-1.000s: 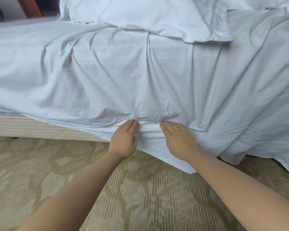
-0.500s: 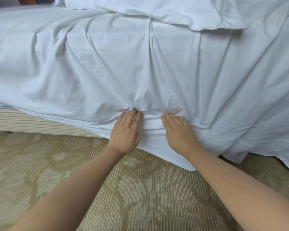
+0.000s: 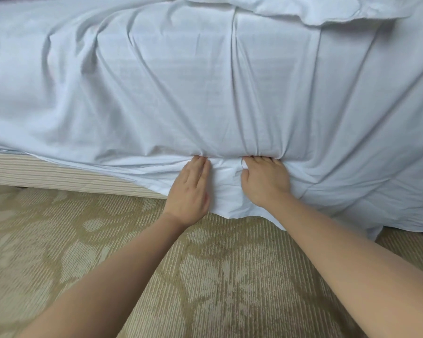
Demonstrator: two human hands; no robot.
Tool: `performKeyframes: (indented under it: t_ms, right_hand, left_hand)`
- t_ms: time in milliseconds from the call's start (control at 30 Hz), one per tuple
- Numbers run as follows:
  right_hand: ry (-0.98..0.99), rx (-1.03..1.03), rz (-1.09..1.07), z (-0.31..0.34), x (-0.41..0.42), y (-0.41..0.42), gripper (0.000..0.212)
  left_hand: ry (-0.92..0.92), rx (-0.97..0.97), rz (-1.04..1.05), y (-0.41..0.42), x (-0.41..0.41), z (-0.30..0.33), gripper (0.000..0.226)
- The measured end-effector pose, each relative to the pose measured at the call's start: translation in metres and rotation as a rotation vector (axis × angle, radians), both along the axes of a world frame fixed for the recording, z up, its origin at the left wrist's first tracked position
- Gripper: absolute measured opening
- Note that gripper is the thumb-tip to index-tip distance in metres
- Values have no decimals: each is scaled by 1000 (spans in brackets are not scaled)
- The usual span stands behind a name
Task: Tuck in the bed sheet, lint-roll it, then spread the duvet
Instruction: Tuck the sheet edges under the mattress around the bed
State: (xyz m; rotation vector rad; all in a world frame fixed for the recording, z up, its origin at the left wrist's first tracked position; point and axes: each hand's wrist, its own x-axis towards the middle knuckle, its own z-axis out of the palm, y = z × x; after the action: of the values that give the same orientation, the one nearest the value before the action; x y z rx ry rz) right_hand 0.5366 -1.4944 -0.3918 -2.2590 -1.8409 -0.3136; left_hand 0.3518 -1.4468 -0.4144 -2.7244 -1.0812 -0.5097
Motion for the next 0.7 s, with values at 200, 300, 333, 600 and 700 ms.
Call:
performKeyframes:
  t_ms: [200,300,333,600,700]
  right_hand:
    - [9,-62,42,2,-1,0,45]
    - [21,-5,82,-3,0,-7,40]
    - [12,42,104,-6,1,-10,39]
    - [-41,65,105,-12,-5,-15,43]
    - [-40,15,64,-6,-14,-6,40]
  left_hand:
    - [156,30,62,-1,-6,5,58]
    - [151,-37,79,-3,-1,8,62]
    - [151,-68,86,-4,1,10,66]
    - [133,-65,96,13,14,24,69]
    - [105,-161,86,25,19,32,54]
